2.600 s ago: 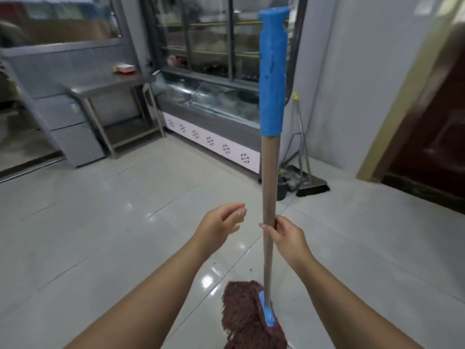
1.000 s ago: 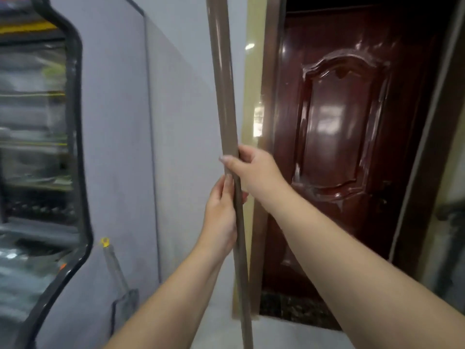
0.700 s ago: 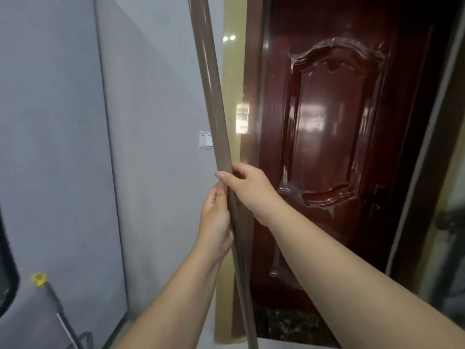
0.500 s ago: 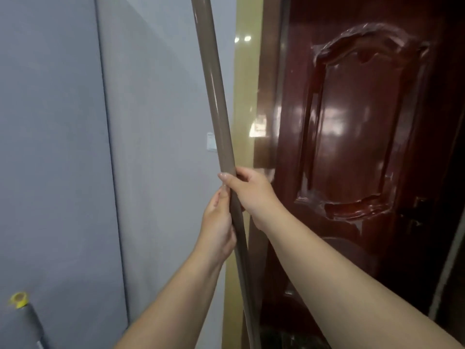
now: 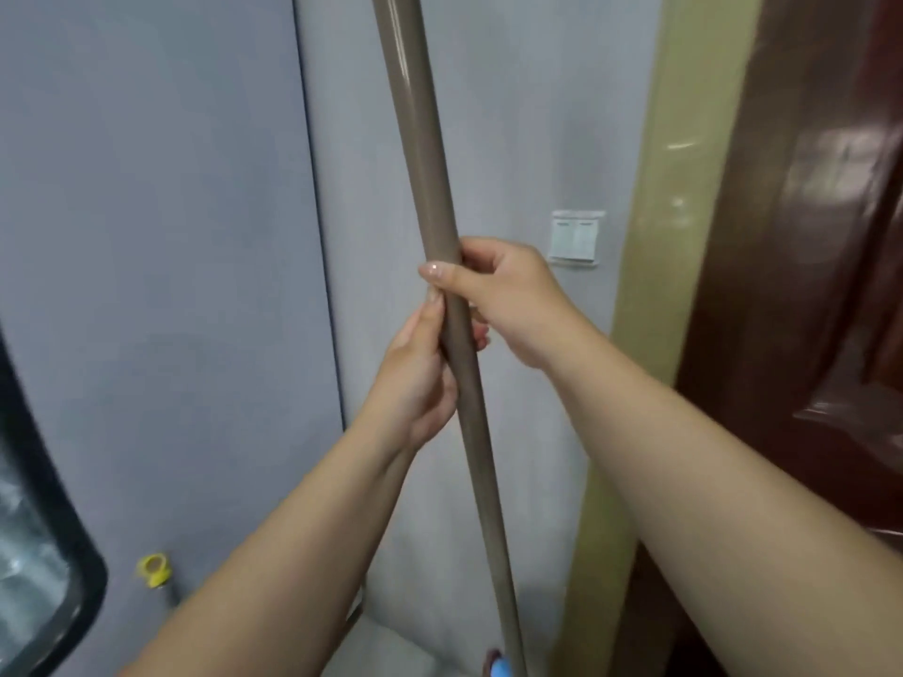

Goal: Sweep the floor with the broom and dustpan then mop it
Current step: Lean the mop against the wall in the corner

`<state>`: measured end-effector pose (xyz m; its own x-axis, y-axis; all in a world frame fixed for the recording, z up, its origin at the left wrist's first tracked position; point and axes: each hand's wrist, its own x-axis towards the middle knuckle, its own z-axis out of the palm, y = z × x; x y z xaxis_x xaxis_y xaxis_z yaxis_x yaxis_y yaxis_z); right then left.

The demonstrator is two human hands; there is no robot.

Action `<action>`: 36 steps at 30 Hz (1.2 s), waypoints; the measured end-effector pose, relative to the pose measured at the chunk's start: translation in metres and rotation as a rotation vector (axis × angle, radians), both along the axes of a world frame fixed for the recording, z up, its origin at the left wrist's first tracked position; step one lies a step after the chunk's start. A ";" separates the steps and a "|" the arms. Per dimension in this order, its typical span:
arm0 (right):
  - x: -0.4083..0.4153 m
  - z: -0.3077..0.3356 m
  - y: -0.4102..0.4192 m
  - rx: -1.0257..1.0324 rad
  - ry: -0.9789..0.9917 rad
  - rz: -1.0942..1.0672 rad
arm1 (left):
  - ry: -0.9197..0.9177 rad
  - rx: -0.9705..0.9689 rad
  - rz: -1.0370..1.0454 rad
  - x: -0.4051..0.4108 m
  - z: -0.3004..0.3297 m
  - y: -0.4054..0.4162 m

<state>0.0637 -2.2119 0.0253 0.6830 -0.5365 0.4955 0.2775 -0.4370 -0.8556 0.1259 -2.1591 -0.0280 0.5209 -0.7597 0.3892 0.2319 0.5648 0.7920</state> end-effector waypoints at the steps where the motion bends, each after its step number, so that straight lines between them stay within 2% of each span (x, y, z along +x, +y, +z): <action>1: 0.016 0.000 -0.004 -0.002 -0.011 0.008 | -0.006 0.002 0.008 0.017 0.000 -0.004; 15: 0.172 -0.018 -0.035 0.060 -0.067 0.167 | -0.119 0.018 0.210 0.170 -0.016 -0.027; 21: 0.231 -0.038 -0.074 0.138 -0.072 0.294 | -0.215 0.121 0.295 0.226 -0.031 -0.052; 24: 0.268 -0.061 -0.100 0.217 -0.029 0.361 | -0.225 0.202 0.365 0.258 -0.052 -0.073; 29: 0.328 -0.114 -0.149 0.311 0.116 0.395 | -0.127 0.309 0.420 0.313 -0.111 -0.115; 36: 0.379 -0.196 -0.191 0.232 0.311 0.400 | 0.007 0.435 0.449 0.354 -0.199 -0.149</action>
<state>0.4431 -2.4031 -0.1705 0.9509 -0.2770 0.1381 0.1024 -0.1397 -0.9849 0.4802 -2.3083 -0.2267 0.8274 -0.5546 0.0885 0.0530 0.2341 0.9708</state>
